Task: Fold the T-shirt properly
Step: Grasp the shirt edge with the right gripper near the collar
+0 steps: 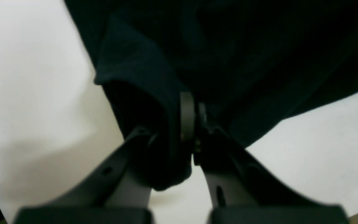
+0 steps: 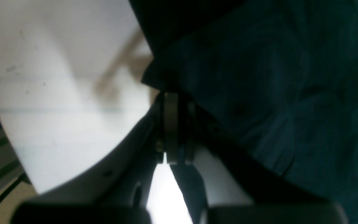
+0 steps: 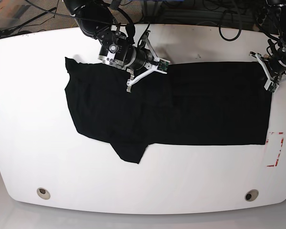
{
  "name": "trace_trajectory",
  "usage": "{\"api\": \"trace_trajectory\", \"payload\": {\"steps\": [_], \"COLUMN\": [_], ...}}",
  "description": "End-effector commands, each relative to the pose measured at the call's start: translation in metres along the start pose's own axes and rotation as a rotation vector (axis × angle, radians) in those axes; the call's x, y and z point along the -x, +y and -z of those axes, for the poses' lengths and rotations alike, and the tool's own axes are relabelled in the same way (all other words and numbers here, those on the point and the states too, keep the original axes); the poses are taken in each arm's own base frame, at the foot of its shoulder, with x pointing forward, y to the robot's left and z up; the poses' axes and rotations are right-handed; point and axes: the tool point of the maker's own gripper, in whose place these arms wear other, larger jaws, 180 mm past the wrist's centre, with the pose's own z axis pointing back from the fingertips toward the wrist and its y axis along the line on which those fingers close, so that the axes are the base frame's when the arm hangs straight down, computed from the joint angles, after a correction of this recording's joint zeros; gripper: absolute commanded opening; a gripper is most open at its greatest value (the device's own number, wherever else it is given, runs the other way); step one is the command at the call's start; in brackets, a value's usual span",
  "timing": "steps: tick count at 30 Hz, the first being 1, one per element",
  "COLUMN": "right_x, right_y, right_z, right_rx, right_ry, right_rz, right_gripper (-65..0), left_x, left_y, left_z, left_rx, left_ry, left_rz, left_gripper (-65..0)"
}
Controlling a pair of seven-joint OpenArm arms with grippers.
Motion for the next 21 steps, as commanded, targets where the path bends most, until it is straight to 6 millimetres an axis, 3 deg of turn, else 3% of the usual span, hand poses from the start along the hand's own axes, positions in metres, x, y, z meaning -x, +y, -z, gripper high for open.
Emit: {"api": "trace_trajectory", "payload": {"steps": [1, 6, 10, 16, 21], "right_x": [-0.011, -0.007, -0.013, -0.008, -0.011], "right_y": [-0.006, 0.003, 0.008, 0.016, 0.009], "right_z": [-0.004, -0.002, 0.000, 0.014, 0.015], "right_rx": [0.018, -0.004, -0.016, -0.055, -0.045], "right_ry": [-0.041, -0.033, -0.047, -0.021, -0.032], "right_rz": [-0.005, 0.008, 0.019, 0.039, 0.034], "right_gripper": [-62.1, -49.5, -43.3, -41.9, -42.0], "left_x": [-0.012, -0.012, -0.012, -0.012, -0.011], "left_y": [0.009, 0.009, 0.009, 0.009, 0.009], "left_z": [-0.005, -0.005, -0.005, -0.005, -0.005], "left_rx": [-0.020, -0.020, -0.020, -0.020, -0.020], "left_ry": [-0.035, -0.035, -0.035, -0.035, -0.033], "left_rz": [0.016, 0.016, 0.016, 0.016, 0.016], "left_gripper": [-64.7, -64.7, -64.7, -64.7, -64.7]}}
